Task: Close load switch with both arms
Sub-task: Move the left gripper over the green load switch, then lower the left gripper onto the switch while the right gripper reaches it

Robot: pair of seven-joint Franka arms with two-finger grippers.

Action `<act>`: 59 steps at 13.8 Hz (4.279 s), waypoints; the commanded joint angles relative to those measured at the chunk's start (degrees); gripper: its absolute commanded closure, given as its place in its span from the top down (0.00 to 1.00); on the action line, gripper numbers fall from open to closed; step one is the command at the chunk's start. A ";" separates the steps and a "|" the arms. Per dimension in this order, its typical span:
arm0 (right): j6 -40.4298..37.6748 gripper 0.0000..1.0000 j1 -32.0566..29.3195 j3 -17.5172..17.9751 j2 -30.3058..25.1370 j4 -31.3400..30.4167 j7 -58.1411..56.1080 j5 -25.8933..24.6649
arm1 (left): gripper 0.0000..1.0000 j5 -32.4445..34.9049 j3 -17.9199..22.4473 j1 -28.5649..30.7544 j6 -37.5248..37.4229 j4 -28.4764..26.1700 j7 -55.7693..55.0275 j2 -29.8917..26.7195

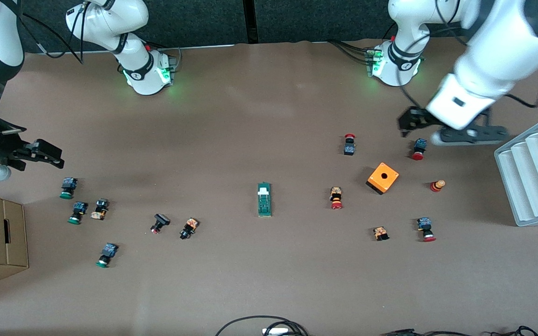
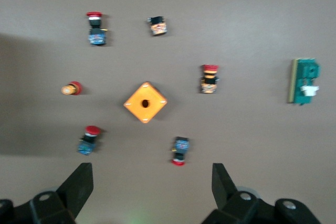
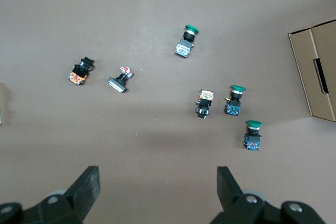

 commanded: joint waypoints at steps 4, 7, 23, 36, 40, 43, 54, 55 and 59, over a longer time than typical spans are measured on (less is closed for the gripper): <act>0.30 1.00 -0.03 -0.10 0.48 0.71 -0.28 0.93 | 1.00 0.65 -12.65 -1.27 13.60 0.47 -21.81 6.25; 0.21 1.00 0.15 -0.10 0.48 0.71 -0.02 0.66 | 1.00 6.08 -13.82 -5.38 21.43 0.47 -28.76 10.82; -1.20 1.00 1.03 0.17 5.91 2.11 -4.15 1.54 | 1.00 66.62 -13.64 -32.54 28.22 0.30 -90.09 35.95; 8.10 1.00 13.32 1.05 20.42 9.33 36.77 13.40 | 1.00 110.50 -13.12 -36.16 14.69 0.21 -116.76 55.29; 14.35 1.00 18.32 1.05 24.29 9.33 49.43 16.74 | 0.98 116.65 -13.12 -35.99 9.60 0.73 -117.63 58.90; 21.19 1.00 22.46 1.05 27.63 9.33 60.77 17.18 | 0.98 118.68 -13.12 -36.43 8.36 2.23 -120.97 60.75; 37.02 1.00 31.86 0.96 38.09 8.72 89.87 25.62 | 0.77 121.85 -13.12 -36.43 7.30 4.25 -122.74 63.48; 37.91 1.00 32.48 0.96 38.44 8.54 92.07 25.62 | 0.72 121.94 -12.68 -36.43 7.30 4.25 -122.56 63.48; 40.02 1.00 35.56 0.96 39.68 6.79 96.39 25.62 | 0.65 121.59 -6.88 -41.17 7.39 4.25 -123.17 63.74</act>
